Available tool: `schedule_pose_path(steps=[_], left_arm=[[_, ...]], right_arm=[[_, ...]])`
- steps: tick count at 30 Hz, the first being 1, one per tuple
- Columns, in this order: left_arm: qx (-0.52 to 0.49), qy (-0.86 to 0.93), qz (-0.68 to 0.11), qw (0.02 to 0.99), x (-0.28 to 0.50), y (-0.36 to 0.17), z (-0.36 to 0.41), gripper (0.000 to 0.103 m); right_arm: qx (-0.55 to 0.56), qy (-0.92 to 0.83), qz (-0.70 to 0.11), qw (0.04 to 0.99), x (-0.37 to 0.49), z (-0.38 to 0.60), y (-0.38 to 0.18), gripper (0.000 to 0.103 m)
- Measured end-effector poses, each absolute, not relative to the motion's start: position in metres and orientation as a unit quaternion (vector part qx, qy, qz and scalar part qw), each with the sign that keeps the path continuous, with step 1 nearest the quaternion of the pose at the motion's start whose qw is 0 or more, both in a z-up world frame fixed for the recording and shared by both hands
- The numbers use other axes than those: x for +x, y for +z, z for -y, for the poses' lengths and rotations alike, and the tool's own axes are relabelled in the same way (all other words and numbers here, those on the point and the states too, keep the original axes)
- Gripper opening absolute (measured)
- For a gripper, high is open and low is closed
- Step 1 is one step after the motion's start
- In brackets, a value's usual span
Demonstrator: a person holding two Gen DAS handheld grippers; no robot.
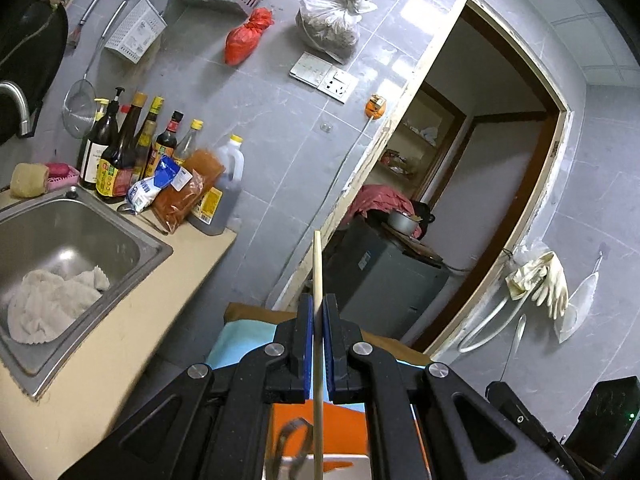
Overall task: Organize utensils
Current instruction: 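Lift the chopstick with the left gripper while the right gripper carries the spoon to the caddy, then lower the chopstick into the caddy with the left gripper while the right gripper lowers the spoon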
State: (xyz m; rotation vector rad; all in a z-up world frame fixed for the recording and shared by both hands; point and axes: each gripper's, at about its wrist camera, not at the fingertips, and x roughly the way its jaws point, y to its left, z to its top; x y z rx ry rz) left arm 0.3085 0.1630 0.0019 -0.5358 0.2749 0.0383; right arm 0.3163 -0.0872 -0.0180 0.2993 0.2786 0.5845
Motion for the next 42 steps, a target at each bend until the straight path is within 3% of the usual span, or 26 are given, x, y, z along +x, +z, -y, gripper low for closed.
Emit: schedule_pose_path(steps=[19,33,42], left_arm=[[-0.193,0.029,-0.119,0.974,0.310,-0.028,-0.128,0.005],[-0.169,0.022,-0.150,0.974,0.295,-0.028,-0.124,0.005],[-0.172,-0.005,-0.211,0.962,0.295,-0.035,-0.128,0.005]], right_arm=[[0.094,0.251,-0.160,0.950,0.315,0.071,-0.057,0.013],[0.086,0.261,-0.176,0.945,0.317,0.073,-0.064,0.013],[0.084,0.268,-0.184,0.942,0.310,0.076,-0.061,0.013]])
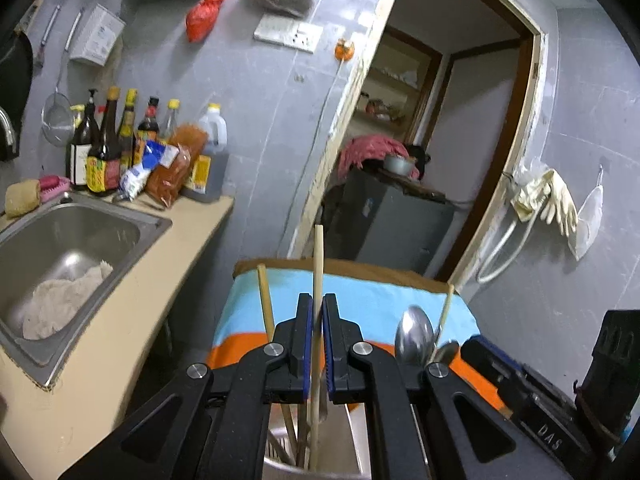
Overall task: Organize utensils
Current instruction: 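Lower the chopstick into the caddy with the left gripper while the right gripper lowers the spoon, then open the left gripper over the caddy while the right gripper releases the spoon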
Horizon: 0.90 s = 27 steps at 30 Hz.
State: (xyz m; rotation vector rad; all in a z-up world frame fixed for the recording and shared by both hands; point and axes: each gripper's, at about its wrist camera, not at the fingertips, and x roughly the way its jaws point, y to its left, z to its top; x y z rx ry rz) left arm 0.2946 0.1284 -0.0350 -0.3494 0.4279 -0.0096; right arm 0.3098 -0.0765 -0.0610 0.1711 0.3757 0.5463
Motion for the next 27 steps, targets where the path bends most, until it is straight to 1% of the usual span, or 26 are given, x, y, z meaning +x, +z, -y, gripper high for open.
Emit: schedule_pose_path(steps=[7,10,11,12,13,15,16,18,19,22,24,25,27], left_arm=[[-0.185,0.001,-0.229,0.956,0.287,-0.037,-0.129,0.006],[-0.187,0.001,-0.234,0.954,0.282,-0.034,-0.124,0.009],[-0.189,0.000,-0.236,0.953,0.281,-0.033,-0.123,0.010],[-0.191,0.001,-0.235,0.953,0.279,-0.032,-0.122,0.014],[-0.192,0.001,-0.233,0.953,0.277,-0.030,-0.119,0.016],[-0.192,0.004,-0.226,0.955,0.271,-0.026,-0.114,0.029],[-0.192,0.004,-0.222,0.956,0.268,-0.024,-0.111,0.033],[-0.193,0.008,-0.214,0.958,0.262,-0.019,-0.104,0.046],[-0.194,0.008,-0.210,0.958,0.259,-0.017,-0.100,0.048],[-0.185,0.010,-0.204,0.961,0.250,-0.010,-0.086,0.059],[-0.177,0.010,-0.199,0.964,0.245,-0.006,-0.076,0.075],[-0.172,0.011,-0.195,0.966,0.241,-0.003,-0.070,0.079],[-0.162,0.013,-0.189,0.968,0.235,0.001,-0.059,0.091]], right_arm=[[0.084,0.266,-0.182,0.943,0.302,0.086,-0.056,0.014],[0.086,0.265,-0.187,0.942,0.298,0.094,-0.053,0.023],[0.086,0.265,-0.187,0.942,0.295,0.097,-0.052,0.029],[0.087,0.265,-0.188,0.942,0.294,0.099,-0.052,0.032],[0.087,0.264,-0.187,0.942,0.291,0.103,-0.050,0.033],[0.086,0.261,-0.186,0.943,0.288,0.110,-0.048,0.034],[0.085,0.258,-0.185,0.944,0.285,0.116,-0.045,0.035],[0.084,0.255,-0.181,0.946,0.281,0.123,-0.041,0.048],[0.084,0.254,-0.176,0.947,0.277,0.129,-0.037,0.050],[0.076,0.247,-0.168,0.951,0.267,0.145,-0.026,0.057],[0.072,0.240,-0.161,0.955,0.261,0.156,-0.019,0.069],[0.072,0.237,-0.157,0.956,0.258,0.162,-0.015,0.071],[0.070,0.230,-0.151,0.959,0.254,0.174,-0.008,0.080]])
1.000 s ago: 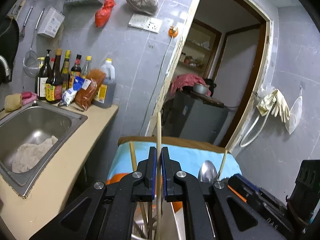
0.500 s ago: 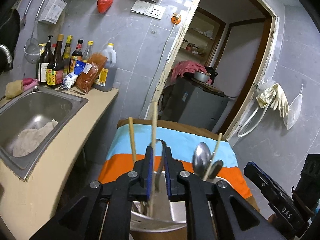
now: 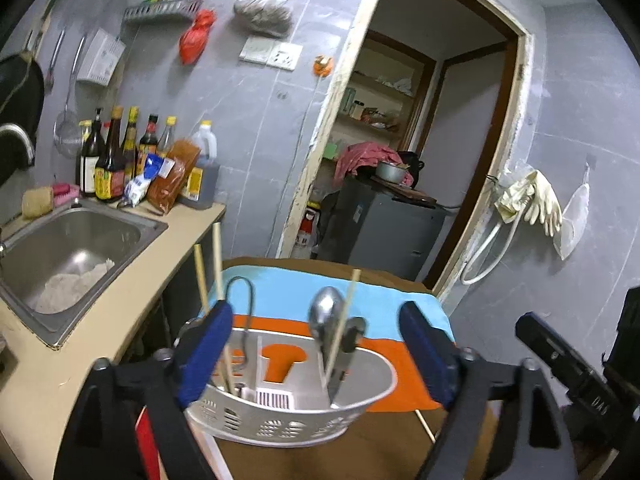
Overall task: Organize utensils
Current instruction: 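Open the left gripper over the caddy while the right gripper releases the spoon, then move both grippers back down to the last chopstick and gold spoon on the cloth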
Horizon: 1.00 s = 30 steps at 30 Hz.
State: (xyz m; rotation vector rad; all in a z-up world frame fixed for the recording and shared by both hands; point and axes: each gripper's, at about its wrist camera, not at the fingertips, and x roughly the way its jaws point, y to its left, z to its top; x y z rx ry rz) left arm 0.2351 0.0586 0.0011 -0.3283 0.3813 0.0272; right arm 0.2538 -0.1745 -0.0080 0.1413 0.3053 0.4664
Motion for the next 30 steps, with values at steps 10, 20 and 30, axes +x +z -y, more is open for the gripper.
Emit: schedule_pose_path(steps=[10,20,30], left_arm=[[-0.126,0.046,-0.158,0.978,0.203,0.012,-0.001,0.103],[-0.112,0.045,-0.155,0.980,0.187,0.006,0.043,0.103],[-0.098,0.032,-0.171,0.980,0.180,-0.005,0.075,0.103]], right_arm=[[0.056,0.198,-0.123,0.971,0.229,0.236,0.014,0.092],[0.058,0.170,-0.112,0.977,0.208,0.285,0.016,0.096],[0.054,0.160,-0.133,0.977,0.200,0.312,0.001,0.096]])
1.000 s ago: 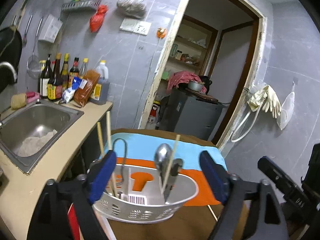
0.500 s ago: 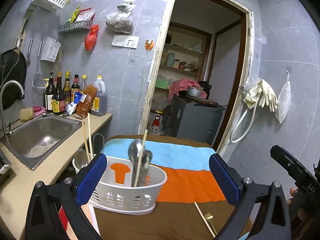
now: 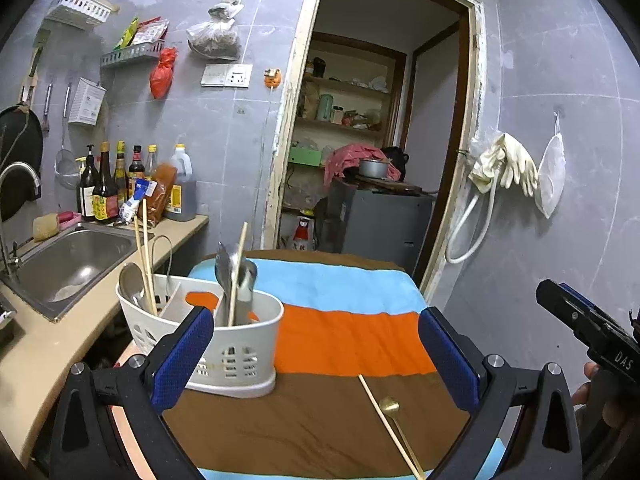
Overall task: Organize utensils
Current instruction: 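Move both grippers back down to the last chopstick and gold spoon on the cloth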
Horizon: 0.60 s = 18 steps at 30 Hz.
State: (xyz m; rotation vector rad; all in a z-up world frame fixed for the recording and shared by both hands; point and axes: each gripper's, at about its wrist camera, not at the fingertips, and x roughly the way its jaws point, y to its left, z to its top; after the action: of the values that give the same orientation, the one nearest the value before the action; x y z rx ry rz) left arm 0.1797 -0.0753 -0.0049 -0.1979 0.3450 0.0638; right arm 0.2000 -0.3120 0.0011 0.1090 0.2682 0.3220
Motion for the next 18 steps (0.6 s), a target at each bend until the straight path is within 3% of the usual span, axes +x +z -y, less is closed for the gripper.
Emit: schedule_pose_path(steps=[18], left_arm=[[-0.085,0.045,-0.226,0.969,0.200,-0.046,0.099,0.103]], right_arm=[[0.043,0.162,-0.209,0.963,0.219,0.336,-0.064,0.096]])
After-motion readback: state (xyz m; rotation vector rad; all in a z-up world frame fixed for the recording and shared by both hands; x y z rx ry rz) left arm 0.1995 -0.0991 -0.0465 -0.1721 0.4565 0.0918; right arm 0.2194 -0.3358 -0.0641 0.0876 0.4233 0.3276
